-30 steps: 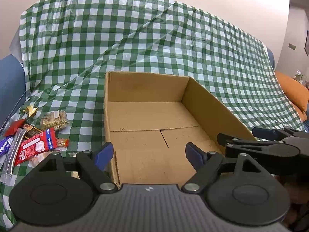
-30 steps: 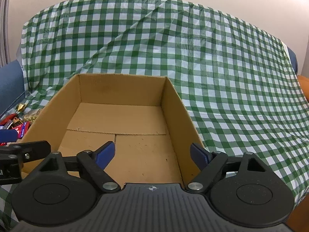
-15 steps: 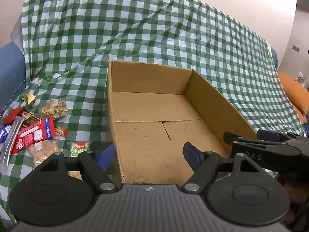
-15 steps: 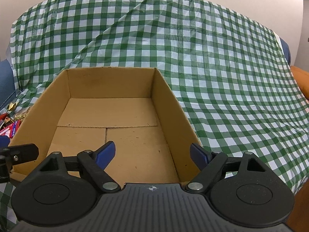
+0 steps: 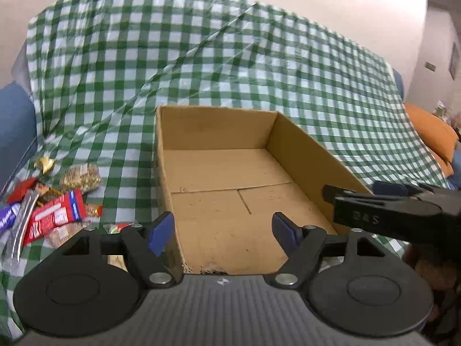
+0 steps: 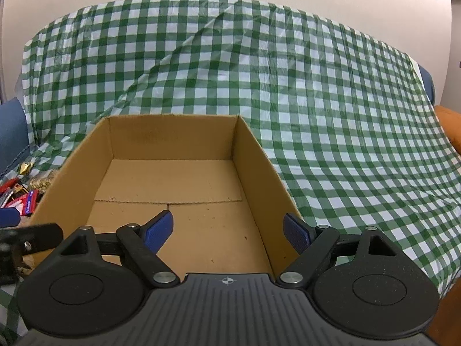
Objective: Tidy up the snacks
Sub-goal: 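Move both tools from above the cardboard box toward the snack pile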
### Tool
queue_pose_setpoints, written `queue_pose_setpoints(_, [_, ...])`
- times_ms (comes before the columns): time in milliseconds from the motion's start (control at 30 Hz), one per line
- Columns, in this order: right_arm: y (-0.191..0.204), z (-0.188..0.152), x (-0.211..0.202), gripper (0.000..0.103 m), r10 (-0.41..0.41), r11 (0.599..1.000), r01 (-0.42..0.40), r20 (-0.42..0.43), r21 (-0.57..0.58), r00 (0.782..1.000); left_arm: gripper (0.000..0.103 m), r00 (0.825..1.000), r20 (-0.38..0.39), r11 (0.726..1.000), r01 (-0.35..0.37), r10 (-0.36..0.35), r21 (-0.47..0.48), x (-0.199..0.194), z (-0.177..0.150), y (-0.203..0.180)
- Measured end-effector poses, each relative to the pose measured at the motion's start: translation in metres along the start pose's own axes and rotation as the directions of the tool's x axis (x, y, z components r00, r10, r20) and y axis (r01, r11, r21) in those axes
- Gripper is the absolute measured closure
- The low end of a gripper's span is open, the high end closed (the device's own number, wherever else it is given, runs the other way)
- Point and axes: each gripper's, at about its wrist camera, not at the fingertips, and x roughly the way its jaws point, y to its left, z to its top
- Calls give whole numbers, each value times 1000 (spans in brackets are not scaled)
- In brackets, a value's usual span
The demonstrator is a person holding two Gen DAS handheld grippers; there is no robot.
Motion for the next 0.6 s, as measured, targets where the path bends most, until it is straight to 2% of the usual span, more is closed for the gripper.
queue_pose_setpoints(67, [1, 1, -2, 26, 5, 1000, -5, 18, -8, 1000, 32, 999, 17, 999, 29, -30, 21, -9, -1, 0])
queue_pose_setpoints(167, [3, 0, -8, 36, 19, 1000, -19, 37, -4, 999, 53, 994, 12, 993, 111, -112, 27, -21, 2, 4])
queue_pose_setpoints(200, [4, 1, -11, 40, 26, 1000, -26, 42, 2, 999, 64, 991, 10, 990, 137, -137, 37, -26, 4, 6])
queue_pose_setpoints(267, [7, 0, -16, 44, 42, 999, -43, 54, 19, 998, 78, 985, 9, 981, 172, -174, 84, -37, 12, 9])
queue_pose_setpoints(400, [18, 1, -29, 53, 101, 994, -104, 86, 27, 991, 81, 979, 15, 959, 195, -203, 207, -58, 26, 24])
queue_pose_setpoints(467, [25, 2, -33, 57, 125, 992, -127, 103, 14, 987, 81, 981, 18, 957, 183, -192, 223, -62, 30, 43])
queue_pose_setpoints(533, [35, 2, -38, 64, 155, 988, -156, 117, 0, 981, 81, 987, 18, 969, 152, -158, 194, -60, 32, 71])
queue_pose_setpoints(600, [45, 4, -39, 71, 184, 983, -184, 132, -13, 974, 81, 991, 4, 986, 135, -136, 99, -54, 32, 107])
